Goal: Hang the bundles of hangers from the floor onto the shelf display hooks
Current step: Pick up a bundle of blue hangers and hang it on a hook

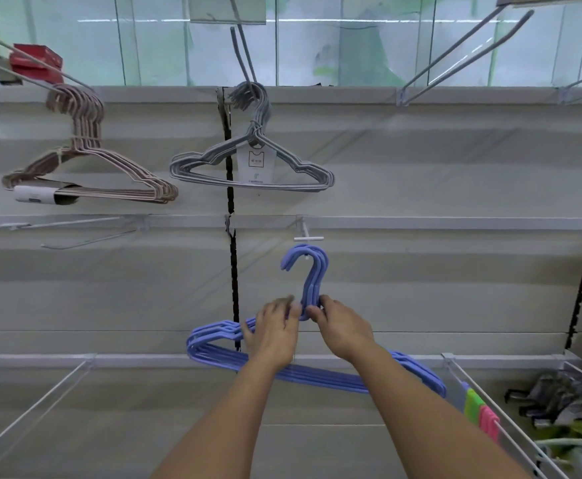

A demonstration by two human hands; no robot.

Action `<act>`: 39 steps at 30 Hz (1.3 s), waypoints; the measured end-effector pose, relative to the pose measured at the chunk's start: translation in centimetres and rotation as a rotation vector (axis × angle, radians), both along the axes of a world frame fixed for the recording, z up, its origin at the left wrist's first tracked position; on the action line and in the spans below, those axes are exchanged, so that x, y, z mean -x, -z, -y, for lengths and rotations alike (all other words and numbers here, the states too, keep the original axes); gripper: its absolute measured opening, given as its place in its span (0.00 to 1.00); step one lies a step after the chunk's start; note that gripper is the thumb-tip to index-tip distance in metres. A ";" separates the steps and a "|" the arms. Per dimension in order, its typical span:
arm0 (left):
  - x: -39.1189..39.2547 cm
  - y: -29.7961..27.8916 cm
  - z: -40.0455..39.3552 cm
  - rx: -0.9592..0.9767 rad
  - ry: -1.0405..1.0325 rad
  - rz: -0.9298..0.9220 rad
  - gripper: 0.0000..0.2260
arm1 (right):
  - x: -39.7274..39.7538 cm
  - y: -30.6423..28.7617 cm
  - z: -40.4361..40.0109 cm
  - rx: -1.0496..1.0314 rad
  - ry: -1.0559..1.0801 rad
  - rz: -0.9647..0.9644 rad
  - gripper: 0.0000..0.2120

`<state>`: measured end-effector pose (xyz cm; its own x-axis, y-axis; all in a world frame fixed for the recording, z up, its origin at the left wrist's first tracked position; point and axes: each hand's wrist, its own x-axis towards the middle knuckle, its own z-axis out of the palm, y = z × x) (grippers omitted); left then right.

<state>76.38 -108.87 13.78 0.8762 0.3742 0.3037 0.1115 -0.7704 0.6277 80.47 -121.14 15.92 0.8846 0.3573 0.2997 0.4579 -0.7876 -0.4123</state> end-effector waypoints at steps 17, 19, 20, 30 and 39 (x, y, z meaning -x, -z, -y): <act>-8.7 -0.4 -3.1 -0.288 0.092 -0.040 0.17 | -7.2 0.2 -3.3 -0.115 0.193 0.039 0.23; -9.9 -0.3 -3.5 -0.299 0.084 -0.024 0.17 | -8.2 0.2 -3.6 -0.119 0.190 0.022 0.23; -10.4 -0.2 -3.7 -0.306 0.082 -0.018 0.17 | -8.7 0.1 -3.7 -0.115 0.184 0.012 0.22; -13.3 -0.4 -4.4 -0.362 0.058 -0.040 0.17 | -11.8 -0.4 -4.6 -0.071 0.165 -0.043 0.23; -13.6 -0.5 -4.0 -0.306 0.024 -0.061 0.19 | -12.6 0.8 -4.5 -0.059 0.160 -0.003 0.23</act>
